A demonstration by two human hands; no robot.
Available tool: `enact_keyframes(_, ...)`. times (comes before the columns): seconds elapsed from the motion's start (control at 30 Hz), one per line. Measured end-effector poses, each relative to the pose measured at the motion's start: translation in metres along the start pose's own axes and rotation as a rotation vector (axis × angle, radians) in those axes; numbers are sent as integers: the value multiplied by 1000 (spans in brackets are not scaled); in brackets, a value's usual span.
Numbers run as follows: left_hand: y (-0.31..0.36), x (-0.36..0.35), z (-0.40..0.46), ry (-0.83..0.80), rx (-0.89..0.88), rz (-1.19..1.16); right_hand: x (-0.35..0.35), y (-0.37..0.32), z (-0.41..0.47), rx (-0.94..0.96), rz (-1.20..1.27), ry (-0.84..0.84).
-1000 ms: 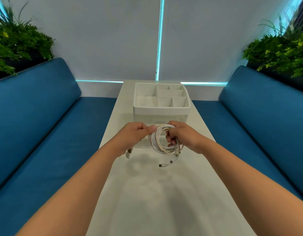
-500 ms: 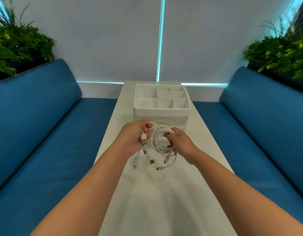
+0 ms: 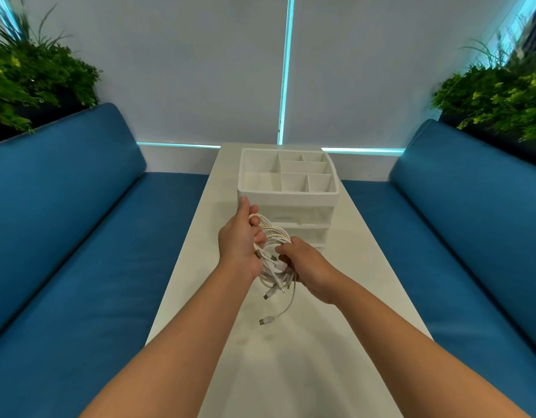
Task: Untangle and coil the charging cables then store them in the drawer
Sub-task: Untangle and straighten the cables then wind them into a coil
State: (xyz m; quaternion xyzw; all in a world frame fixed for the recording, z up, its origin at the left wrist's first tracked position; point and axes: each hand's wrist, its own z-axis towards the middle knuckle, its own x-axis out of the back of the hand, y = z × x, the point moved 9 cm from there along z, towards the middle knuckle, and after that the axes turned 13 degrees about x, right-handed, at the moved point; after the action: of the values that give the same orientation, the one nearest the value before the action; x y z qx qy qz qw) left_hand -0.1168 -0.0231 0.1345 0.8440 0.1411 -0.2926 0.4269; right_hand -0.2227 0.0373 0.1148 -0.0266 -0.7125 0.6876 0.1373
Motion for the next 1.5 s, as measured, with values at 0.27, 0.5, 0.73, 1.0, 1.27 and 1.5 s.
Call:
enact_keyframes(0.27, 24, 10, -14, 145, -293, 68, -32, -26, -8, 230, 37, -399)
enact_keyframes(0.5, 23, -6, -23, -39, -421, 278, -13, -6, 5, 140, 111, -228)
enact_keyframes(0.73, 20, -6, -30, -66, -482, 428, -10, 3, 6, 115, 99, -192)
enact_keyframes(1.0, 18, 5, -25, -42, -390, 343, -4, 3, 10, 165, -8, -100)
enact_keyframes(1.27, 21, 4, -27, -97, -380, 660, 10, 3, 3, 156, 5, -105)
enact_keyframes(1.5, 11, 6, -25, -192, -224, 727, 19, -1, -4, 155, 86, -158)
